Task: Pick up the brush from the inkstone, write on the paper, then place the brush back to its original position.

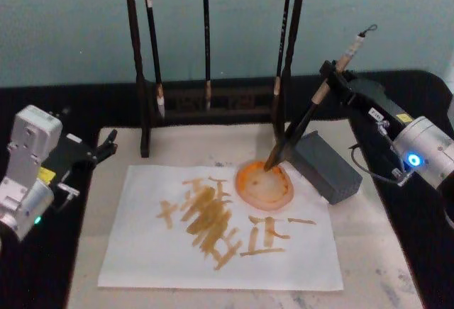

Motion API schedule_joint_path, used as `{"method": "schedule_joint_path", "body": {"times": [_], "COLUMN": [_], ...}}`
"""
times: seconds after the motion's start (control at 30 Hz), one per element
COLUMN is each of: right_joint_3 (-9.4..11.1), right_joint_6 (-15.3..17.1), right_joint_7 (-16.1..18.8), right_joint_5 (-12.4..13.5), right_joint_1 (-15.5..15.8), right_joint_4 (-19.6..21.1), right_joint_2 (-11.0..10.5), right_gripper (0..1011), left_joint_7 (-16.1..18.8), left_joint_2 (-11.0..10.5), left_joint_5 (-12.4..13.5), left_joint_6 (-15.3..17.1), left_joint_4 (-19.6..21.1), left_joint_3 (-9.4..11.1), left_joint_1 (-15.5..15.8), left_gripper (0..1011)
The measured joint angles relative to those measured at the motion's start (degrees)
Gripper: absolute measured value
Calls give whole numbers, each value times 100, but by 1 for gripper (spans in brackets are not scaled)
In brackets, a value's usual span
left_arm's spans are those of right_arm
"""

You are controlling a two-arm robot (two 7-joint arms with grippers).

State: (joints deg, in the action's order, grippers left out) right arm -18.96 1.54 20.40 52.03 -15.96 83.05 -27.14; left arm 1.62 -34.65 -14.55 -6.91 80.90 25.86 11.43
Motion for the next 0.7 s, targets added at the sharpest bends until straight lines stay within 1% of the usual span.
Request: {"method": "schedule_joint_path", "body": {"times": [0.07,0.1,0.2,0.23,0.33,0.5,0.53,0.6,0.7], "right_joint_3": [0,0,4,10,38,107,132,161,245], "right_joint_6": [-49,-106,-183,-233,-311,-400,-426,-453,-490], "right_joint_7": [-8,-27,-42,-41,-31,-4,8,22,39], "right_joint_5": [-118,-252,-440,-549,-733,-953,-1019,-1075,-1181], "right_joint_1": [33,87,170,230,363,600,687,774,999], "right_joint_4": [90,210,375,485,687,979,1063,1156,1379], "right_joint_2": [-42,-96,-179,-235,-343,-493,-544,-593,-706], "right_gripper": [177,177,176,177,177,177,177,176,177], "left_joint_7": [0,0,0,0,0,0,0,0,0], "left_joint_2": [0,0,0,0,0,0,0,0,0], "left_joint_5": [0,0,0,0,0,0,0,0,0], "left_joint_6": [0,0,0,0,0,0,0,0,0], "left_joint_4": [0,0,0,0,0,0,0,0,0], "left_joint_3": [0,0,0,0,0,0,0,0,0], "left_joint_1": [0,0,0,0,0,0,0,0,0], "left_gripper": [1010,1010,1010,1010,1010,1010,1010,1010,1010]}}
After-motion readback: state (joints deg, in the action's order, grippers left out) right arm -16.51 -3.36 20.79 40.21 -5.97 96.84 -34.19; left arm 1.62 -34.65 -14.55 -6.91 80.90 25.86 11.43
